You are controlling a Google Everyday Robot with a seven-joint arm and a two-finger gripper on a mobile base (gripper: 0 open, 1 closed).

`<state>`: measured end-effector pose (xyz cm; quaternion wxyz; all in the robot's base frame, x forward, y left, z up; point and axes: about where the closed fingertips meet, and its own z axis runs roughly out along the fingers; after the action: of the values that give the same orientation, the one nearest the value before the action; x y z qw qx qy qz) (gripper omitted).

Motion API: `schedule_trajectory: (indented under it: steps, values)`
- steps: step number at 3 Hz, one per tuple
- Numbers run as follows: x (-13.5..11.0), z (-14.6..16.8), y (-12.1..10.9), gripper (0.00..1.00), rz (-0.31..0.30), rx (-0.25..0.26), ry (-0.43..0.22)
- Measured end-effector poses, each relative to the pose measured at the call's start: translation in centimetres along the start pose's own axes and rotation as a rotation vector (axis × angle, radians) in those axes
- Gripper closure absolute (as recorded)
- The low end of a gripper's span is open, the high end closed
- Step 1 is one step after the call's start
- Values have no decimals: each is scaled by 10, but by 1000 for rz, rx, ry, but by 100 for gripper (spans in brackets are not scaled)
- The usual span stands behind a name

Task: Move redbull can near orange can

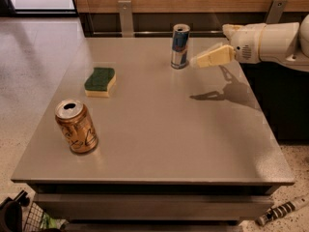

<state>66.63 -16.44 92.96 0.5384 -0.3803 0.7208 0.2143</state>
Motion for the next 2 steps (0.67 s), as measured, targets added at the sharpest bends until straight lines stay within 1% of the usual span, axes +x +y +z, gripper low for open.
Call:
schedule_trajectory:
  steps: [1, 2]
  values:
    - [7, 36, -13, 0, 35, -15, -42]
    - [13, 58, -23, 0, 63, -19, -79]
